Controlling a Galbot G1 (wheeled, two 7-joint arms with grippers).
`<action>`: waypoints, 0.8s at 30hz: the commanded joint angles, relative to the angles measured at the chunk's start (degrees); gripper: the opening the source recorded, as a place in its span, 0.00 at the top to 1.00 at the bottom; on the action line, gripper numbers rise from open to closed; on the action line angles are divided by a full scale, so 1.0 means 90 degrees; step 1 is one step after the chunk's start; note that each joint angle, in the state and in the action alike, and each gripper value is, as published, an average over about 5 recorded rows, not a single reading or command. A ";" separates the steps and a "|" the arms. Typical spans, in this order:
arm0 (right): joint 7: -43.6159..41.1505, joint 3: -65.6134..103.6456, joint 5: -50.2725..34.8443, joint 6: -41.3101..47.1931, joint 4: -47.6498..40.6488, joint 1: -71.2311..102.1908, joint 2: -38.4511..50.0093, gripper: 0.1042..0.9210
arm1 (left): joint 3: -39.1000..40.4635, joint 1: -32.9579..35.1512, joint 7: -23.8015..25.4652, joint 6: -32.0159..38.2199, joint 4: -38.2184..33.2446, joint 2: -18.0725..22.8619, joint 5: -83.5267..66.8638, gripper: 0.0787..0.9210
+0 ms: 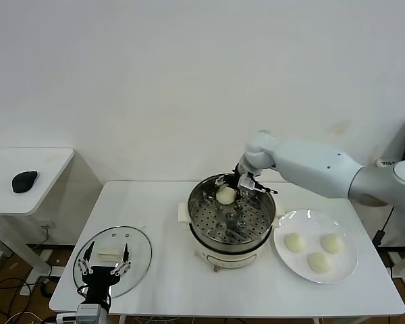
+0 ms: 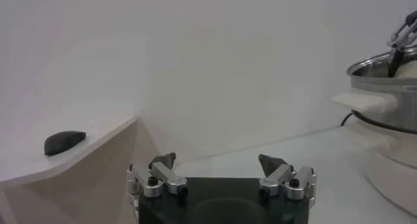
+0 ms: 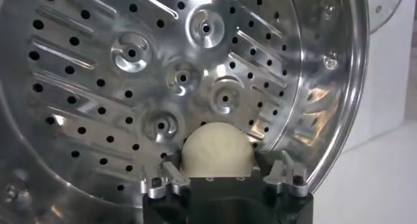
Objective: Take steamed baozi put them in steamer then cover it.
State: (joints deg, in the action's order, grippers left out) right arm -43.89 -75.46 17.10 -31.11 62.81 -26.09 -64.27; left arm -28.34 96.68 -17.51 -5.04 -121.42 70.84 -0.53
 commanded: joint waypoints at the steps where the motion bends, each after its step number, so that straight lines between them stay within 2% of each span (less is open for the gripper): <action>1: -0.0278 -0.0121 -0.0956 0.0594 0.0493 -0.0525 0.0234 0.12 | -0.0013 0.0014 -0.0001 -0.0009 -0.0046 -0.0018 0.0009 0.12; 6: -0.1226 -0.0457 -0.2904 0.3037 0.1733 -0.1564 0.1215 0.12 | -0.0047 0.0077 0.0016 -0.0029 -0.0195 -0.0082 0.0047 0.12; 14: -0.1280 -0.1386 -0.4061 0.6142 0.3717 -0.2713 0.3107 0.12 | 0.0045 -0.0014 0.0053 -0.0042 -0.0229 -0.0180 0.0081 0.12; 19: -0.1255 -0.1787 -0.3804 0.6596 0.4357 -0.2912 0.4371 0.12 | 0.0103 -0.0123 0.0060 -0.0040 -0.0192 -0.0277 0.0063 0.12; 24: -0.1531 -0.1564 -0.3395 0.6106 0.4307 -0.2396 0.5063 0.12 | 0.0152 -0.0188 0.0063 -0.0040 -0.0128 -0.0362 0.0053 0.12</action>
State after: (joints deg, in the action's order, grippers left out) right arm -54.91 -86.81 -10.95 14.35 92.67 -46.07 -33.97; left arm -27.14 95.30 -16.96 -5.39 -122.69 67.97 -0.07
